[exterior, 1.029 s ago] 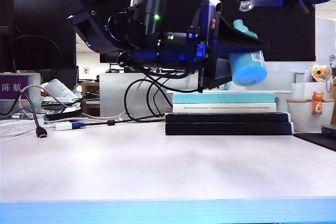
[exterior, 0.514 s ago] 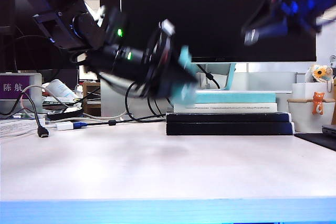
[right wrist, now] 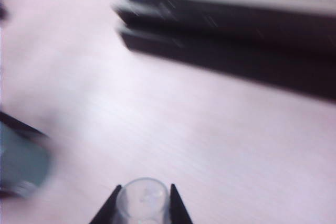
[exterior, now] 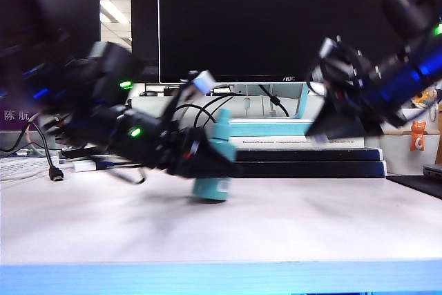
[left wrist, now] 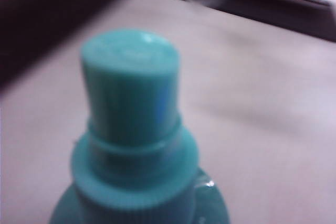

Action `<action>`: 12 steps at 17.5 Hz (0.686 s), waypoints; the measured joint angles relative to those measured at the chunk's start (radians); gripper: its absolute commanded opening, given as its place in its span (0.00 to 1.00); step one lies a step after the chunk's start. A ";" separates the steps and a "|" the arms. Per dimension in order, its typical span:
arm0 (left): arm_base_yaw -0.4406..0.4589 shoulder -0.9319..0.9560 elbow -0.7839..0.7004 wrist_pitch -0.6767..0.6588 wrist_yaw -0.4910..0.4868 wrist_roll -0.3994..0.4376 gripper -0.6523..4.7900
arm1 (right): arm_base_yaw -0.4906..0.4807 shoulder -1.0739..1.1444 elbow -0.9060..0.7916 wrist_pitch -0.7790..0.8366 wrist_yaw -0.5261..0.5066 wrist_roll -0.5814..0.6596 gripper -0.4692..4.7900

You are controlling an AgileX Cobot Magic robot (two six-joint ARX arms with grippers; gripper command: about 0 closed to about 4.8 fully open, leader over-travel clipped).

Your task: Pick up the sprayer with the left hand and remove the lid with the right hand then place it on the table.

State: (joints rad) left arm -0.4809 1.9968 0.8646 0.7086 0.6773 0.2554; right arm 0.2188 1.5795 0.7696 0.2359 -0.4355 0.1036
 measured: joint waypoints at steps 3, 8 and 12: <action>-0.002 0.002 -0.125 0.276 -0.138 -0.060 0.22 | 0.001 0.037 -0.042 0.084 0.026 -0.018 0.08; -0.002 0.002 -0.167 0.475 -0.307 -0.156 0.22 | 0.003 0.150 -0.057 0.134 0.047 -0.045 0.08; -0.001 0.004 -0.167 0.431 -0.435 -0.254 0.23 | 0.006 0.203 -0.050 0.219 0.040 -0.053 0.08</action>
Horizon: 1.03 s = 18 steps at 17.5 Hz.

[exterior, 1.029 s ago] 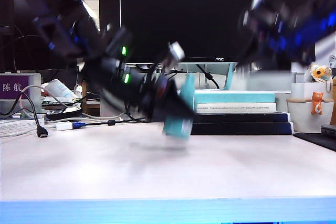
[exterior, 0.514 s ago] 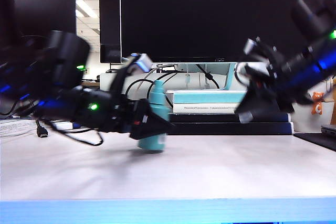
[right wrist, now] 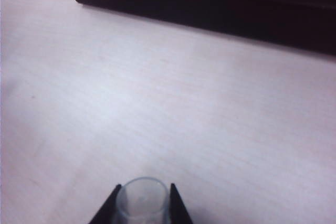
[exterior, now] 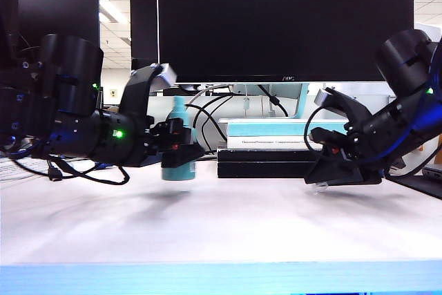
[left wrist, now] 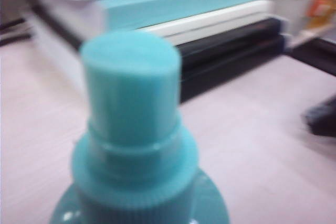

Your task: Pick up the sprayer with the left hand and remove the lid with the right hand then place it on the table.

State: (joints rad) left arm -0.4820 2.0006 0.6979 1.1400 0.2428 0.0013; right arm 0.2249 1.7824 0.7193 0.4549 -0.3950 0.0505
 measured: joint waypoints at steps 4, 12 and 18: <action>-0.001 0.030 0.001 -0.022 -0.045 -0.063 0.38 | 0.000 0.007 0.000 0.017 -0.001 0.000 0.36; -0.001 0.047 0.001 -0.044 -0.045 -0.018 1.00 | 0.001 0.013 -0.005 0.038 -0.018 0.006 0.73; -0.001 -0.046 -0.003 -0.012 -0.059 -0.012 1.00 | 0.001 -0.018 -0.007 0.114 -0.021 0.054 1.00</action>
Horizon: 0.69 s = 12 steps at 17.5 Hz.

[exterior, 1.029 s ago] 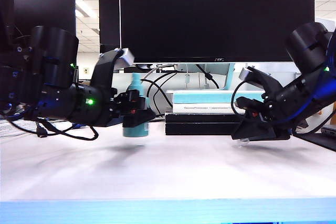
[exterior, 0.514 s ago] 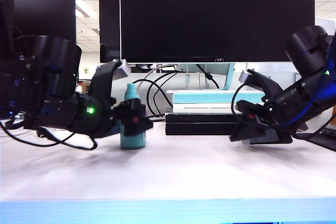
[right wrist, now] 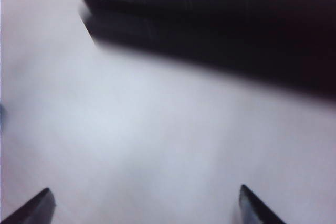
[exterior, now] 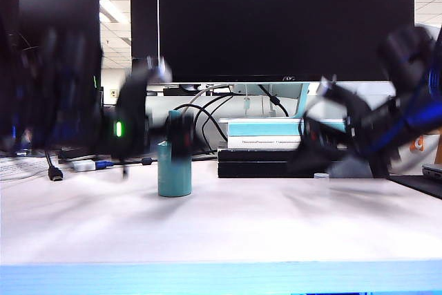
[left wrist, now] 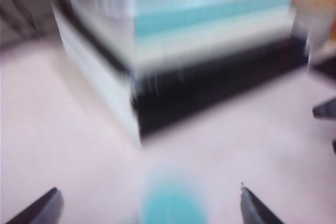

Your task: Pick up the sprayer with the left hand and remove the lid with the right hand then place it on the table.

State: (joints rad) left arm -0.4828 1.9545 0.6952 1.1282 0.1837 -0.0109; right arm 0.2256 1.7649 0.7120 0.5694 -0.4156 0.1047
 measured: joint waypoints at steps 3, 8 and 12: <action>0.000 -0.147 -0.031 -0.062 -0.066 0.032 1.00 | 0.000 -0.105 0.000 0.010 0.000 0.022 1.00; 0.000 -0.578 -0.093 -0.362 -0.125 0.084 1.00 | 0.000 -0.399 0.000 -0.014 0.033 0.072 1.00; 0.000 -0.961 -0.089 -0.625 -0.272 0.133 0.95 | 0.000 -0.671 0.000 -0.279 0.114 0.069 1.00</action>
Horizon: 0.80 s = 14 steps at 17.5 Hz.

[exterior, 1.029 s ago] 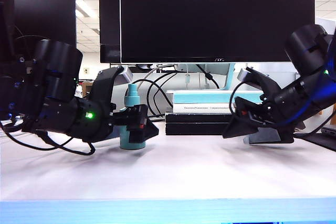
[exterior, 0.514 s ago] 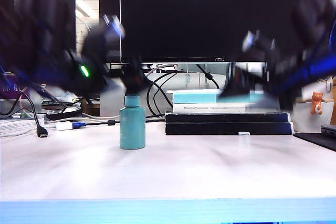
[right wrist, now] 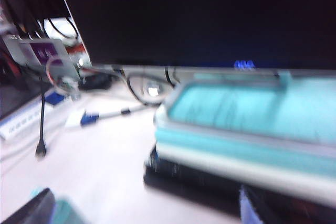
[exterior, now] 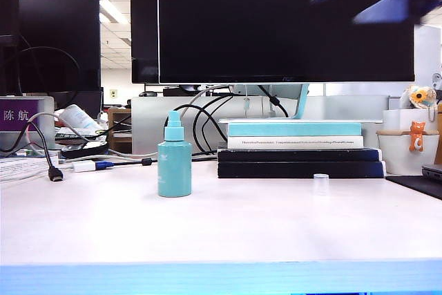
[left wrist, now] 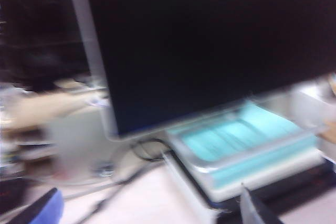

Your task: Pick up the sprayer with the left hand and remove the lid with the right hand then place it on the table.

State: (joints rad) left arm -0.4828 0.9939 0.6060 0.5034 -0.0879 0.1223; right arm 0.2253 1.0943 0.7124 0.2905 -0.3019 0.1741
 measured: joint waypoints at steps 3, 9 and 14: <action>0.000 -0.317 -0.015 -0.273 -0.081 0.122 0.50 | 0.012 -0.198 -0.059 -0.138 0.088 -0.051 0.56; 0.000 -0.891 -0.334 -0.404 -0.126 0.054 0.32 | 0.135 -0.559 -0.388 0.032 0.354 -0.095 0.07; 0.000 -0.943 -0.478 -0.576 -0.137 0.017 0.32 | 0.138 -0.562 -0.632 0.053 0.336 -0.047 0.08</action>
State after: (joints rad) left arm -0.4828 0.0509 0.1280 -0.0727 -0.2249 0.1394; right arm 0.3630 0.5323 0.0807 0.3439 0.0338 0.1268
